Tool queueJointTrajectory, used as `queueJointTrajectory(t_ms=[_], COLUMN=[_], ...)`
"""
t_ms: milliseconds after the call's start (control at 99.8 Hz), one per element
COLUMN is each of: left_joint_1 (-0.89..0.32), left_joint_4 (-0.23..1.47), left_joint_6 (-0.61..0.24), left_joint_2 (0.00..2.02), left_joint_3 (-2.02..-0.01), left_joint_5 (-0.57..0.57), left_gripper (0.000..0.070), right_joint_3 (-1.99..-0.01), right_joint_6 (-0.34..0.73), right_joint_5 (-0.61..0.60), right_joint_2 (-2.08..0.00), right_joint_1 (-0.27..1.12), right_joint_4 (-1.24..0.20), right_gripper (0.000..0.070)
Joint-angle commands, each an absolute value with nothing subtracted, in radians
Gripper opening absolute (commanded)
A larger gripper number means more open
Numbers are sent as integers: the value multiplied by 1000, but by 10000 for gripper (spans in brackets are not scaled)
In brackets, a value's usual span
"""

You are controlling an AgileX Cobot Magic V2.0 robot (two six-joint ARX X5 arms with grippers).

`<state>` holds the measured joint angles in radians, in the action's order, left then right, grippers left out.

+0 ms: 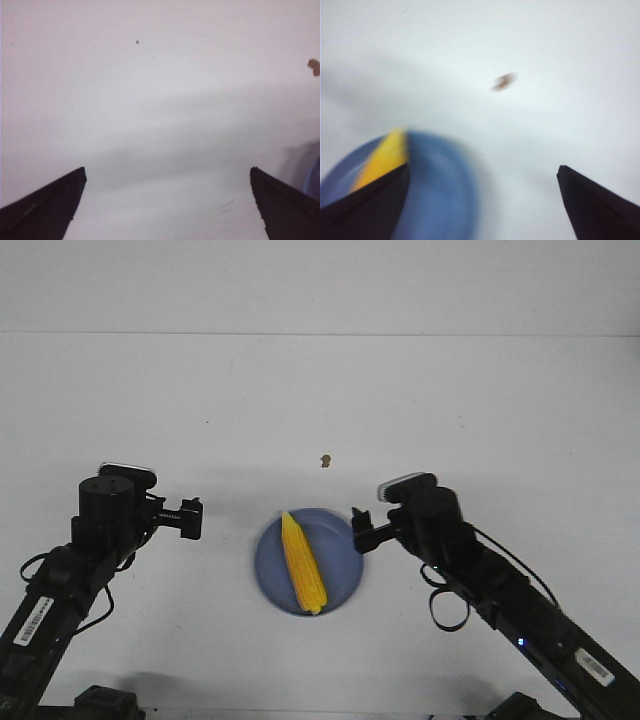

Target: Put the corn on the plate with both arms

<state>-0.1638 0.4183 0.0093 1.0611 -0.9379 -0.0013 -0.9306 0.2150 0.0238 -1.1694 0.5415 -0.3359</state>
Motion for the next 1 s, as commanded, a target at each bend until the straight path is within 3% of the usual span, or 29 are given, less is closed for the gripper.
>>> queueJointTrajectory(t_ms=[0,220,411,781,942,992], left_joint_1=[-164,-163,-163,-163,-163,-163], left_joint_4=[413,408,383,286,285,286], left_joint_6=[7,7,-16,-54,-88,-99], left_joint_2=[1071,1052,944,614,498,473], left_joint_3=[-947,-947,-946,-722,-583,-560], left_joint_5=[-4,-4,-4,-3,-4,-4], left_gripper=[700,700,700,700,700,650], right_joint_3=[-947,-945,-889,-590,-573,-573], right_joint_6=[136,70,55,51,50,50], right_joint_5=[32,30,27,26,29,30], right_joint_2=[-1127,-943,-751,-322,-189,-172], right_joint_1=[490,232,91,74,74,74], right_joint_4=[-360,-507,-533,-495,-484,-492], right_gripper=[625,628,628,627,622,622])
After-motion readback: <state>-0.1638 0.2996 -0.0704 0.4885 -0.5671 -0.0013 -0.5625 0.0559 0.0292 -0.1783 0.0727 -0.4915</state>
